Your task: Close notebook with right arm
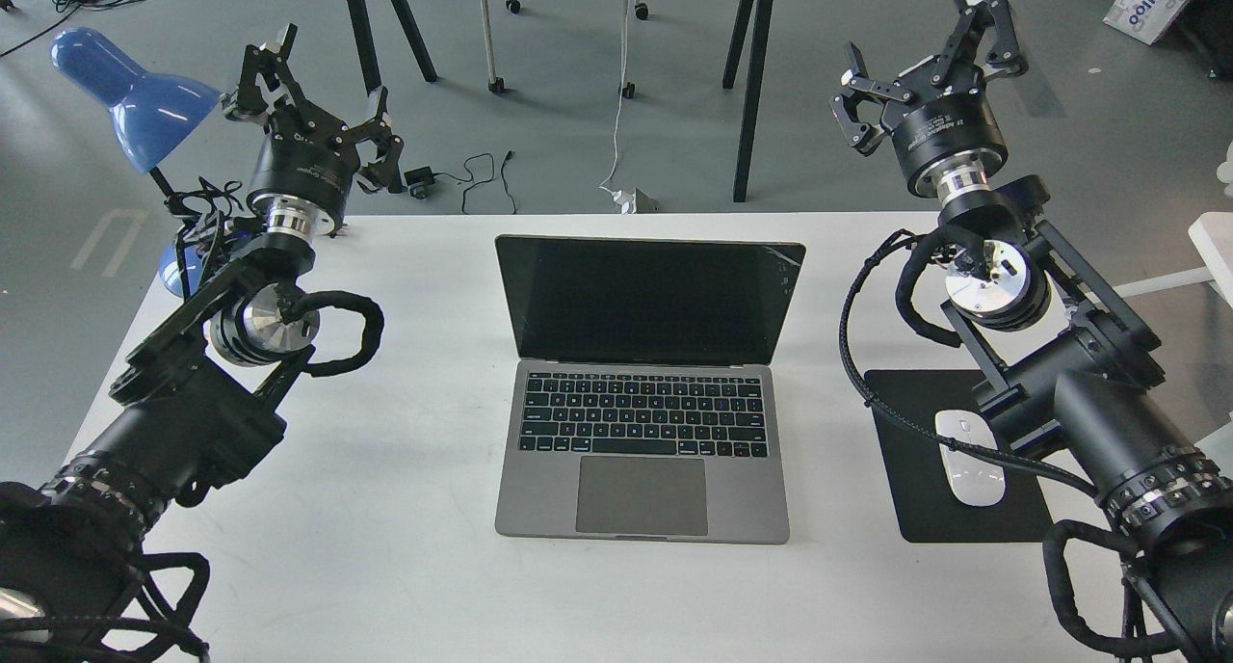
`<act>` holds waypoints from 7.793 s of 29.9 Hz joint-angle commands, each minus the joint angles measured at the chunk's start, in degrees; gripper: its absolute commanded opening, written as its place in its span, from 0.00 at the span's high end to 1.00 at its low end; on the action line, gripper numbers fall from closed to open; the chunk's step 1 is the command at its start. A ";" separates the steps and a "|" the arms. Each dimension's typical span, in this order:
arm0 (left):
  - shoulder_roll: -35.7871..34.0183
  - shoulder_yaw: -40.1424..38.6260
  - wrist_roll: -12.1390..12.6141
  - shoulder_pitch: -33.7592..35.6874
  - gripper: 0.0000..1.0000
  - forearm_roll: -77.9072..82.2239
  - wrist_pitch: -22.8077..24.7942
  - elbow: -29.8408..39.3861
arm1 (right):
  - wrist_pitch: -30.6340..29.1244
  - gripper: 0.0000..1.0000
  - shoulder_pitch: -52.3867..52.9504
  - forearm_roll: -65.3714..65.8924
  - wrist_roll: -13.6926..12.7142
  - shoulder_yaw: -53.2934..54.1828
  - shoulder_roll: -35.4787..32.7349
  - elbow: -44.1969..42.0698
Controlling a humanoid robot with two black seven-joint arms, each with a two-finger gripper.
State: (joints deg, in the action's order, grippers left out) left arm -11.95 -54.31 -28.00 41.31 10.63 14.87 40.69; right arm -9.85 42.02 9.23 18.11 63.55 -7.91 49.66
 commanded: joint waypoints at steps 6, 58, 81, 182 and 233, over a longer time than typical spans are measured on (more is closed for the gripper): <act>0.26 0.09 0.00 0.09 0.00 0.09 -0.46 0.26 | 0.00 0.00 0.08 0.00 0.00 0.00 0.00 0.08; 0.26 0.00 0.00 0.00 0.00 0.00 -0.10 0.26 | 11.08 0.00 19.77 -9.93 -5.54 -54.14 -8.70 -1.94; 0.26 0.00 0.00 0.00 0.00 0.00 -0.19 0.26 | 5.72 0.00 24.96 -8.61 -5.54 -64.78 -11.16 -0.89; 0.17 0.00 0.00 0.18 0.00 0.00 -0.28 -0.09 | -8.70 0.00 27.24 29.62 -6.33 -91.66 -9.93 16.96; 0.17 0.00 0.00 0.26 0.00 0.00 -0.19 -0.09 | -8.17 0.00 19.43 9.67 -5.63 -29.30 -9.58 -8.36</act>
State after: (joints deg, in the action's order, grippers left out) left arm -11.78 -54.32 -28.00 41.57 10.63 14.64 40.58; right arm -17.66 64.45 19.88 12.37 26.89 -17.42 41.63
